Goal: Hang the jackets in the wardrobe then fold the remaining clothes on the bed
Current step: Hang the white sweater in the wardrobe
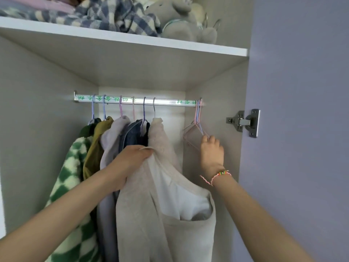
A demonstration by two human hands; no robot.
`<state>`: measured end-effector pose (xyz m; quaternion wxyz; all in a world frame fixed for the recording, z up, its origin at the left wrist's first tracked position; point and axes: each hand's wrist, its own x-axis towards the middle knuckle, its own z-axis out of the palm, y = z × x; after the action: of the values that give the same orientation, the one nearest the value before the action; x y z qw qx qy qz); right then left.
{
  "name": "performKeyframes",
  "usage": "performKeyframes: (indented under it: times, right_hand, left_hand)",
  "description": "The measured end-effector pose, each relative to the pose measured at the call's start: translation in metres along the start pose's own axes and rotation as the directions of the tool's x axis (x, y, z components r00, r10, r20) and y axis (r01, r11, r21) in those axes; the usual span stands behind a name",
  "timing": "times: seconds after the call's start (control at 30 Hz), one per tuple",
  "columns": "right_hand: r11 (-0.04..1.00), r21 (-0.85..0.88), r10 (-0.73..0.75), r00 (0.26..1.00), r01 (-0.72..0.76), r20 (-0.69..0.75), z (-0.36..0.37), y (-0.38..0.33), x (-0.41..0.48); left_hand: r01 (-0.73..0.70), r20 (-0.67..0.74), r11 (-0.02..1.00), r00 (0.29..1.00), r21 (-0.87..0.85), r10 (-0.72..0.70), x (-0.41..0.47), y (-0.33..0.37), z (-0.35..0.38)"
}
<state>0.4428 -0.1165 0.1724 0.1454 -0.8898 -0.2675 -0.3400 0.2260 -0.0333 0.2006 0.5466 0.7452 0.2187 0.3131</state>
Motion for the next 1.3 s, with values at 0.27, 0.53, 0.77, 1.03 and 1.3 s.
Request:
performKeyframes:
  times: [0.27, 0.53, 0.77, 1.03, 1.3]
  right_hand:
    - [0.991, 0.052, 0.117, 0.983, -0.126, 0.140, 0.012, -0.011, 0.030]
    - [0.108, 0.764, 0.174, 0.768, -0.637, 0.616, 0.058, -0.015, 0.070]
    - [0.184, 0.907, 0.232, 0.913, -0.379, 0.335, 0.015, -0.055, 0.040]
    - [0.023, 0.862, -0.090, 0.857, -0.507, 0.507, -0.010, -0.065, -0.064]
    - [0.357, 0.896, -0.010, 0.958, -0.264, 0.286, 0.008, -0.051, -0.070]
  left_hand:
    - [-0.006, -0.029, 1.000, 1.000, -0.005, 0.006, 0.012, -0.004, -0.012]
    - [0.011, -0.045, 0.991, 0.999, 0.136, -0.005, 0.024, -0.031, -0.034]
    - [-0.003, -0.115, 0.993, 0.993, 0.116, 0.016, 0.021, -0.040, -0.060]
    - [-0.070, -0.061, 0.947, 0.994, 0.312, 0.093, 0.019, -0.054, -0.076]
    - [-0.166, -0.018, 0.883, 0.981, 0.439, 0.194, 0.007, -0.072, -0.080]
